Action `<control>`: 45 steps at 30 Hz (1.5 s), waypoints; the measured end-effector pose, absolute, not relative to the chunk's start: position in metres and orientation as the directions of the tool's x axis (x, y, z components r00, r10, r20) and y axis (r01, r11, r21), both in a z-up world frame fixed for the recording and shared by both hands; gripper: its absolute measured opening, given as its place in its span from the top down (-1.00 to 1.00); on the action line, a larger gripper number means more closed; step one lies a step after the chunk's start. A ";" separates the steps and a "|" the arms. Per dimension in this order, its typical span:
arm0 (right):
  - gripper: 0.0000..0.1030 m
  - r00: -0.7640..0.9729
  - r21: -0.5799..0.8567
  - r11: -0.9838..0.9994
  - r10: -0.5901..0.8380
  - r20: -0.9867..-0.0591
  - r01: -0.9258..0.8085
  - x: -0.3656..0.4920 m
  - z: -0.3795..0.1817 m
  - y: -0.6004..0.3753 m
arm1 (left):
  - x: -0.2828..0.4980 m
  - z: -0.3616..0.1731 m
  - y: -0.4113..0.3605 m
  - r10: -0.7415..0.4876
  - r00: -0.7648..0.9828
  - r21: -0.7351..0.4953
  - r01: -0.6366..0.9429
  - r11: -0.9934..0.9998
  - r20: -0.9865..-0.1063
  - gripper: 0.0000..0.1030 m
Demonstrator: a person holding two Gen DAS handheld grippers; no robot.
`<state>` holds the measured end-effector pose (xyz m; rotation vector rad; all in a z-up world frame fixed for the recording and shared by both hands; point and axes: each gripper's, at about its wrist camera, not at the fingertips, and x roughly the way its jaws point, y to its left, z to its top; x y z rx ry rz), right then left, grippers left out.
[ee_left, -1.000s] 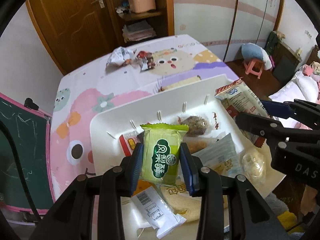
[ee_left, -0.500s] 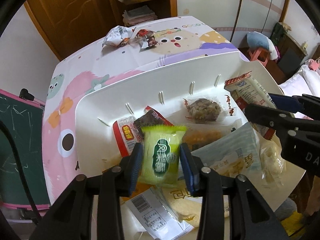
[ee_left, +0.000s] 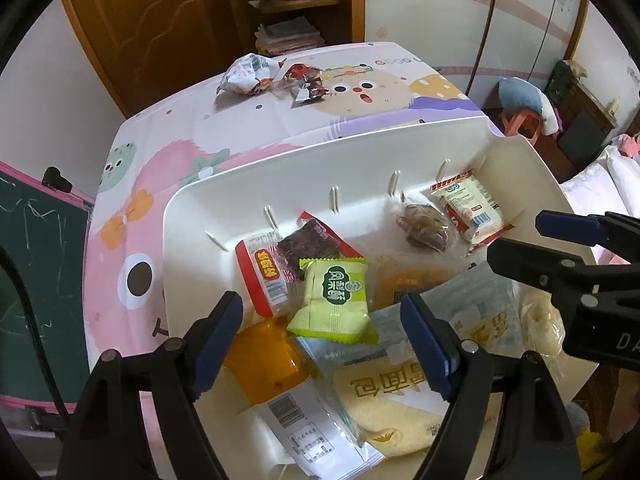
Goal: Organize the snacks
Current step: 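Carry both packets over the white tray and open both tools to drop them, then reach the right tool to the tan cardboard box and close around it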
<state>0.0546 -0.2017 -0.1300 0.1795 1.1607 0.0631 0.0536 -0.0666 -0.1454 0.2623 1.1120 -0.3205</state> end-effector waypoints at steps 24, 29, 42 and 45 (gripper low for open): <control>-1.00 0.523 0.247 0.967 0.175 -0.834 0.070 0.118 -0.079 -0.231 | 0.065 -0.132 -0.055 -0.136 0.436 0.033 0.358 0.933 -0.889 -0.65; -1.00 0.442 0.201 0.979 0.163 -0.882 0.039 0.179 -0.097 -0.233 | 0.077 -0.135 -0.046 -0.139 0.428 0.013 0.333 0.943 -0.893 -0.66; -0.99 0.065 0.136 0.989 0.139 -0.988 -0.052 0.259 -0.205 -0.203 | 0.104 -0.151 -0.029 -0.133 0.393 -0.014 0.292 0.956 -0.910 -0.66; -0.99 0.025 0.122 0.992 0.123 -0.992 -0.044 0.261 -0.216 -0.199 | 0.106 -0.154 -0.031 -0.136 0.388 -0.016 0.297 0.955 -0.911 -0.66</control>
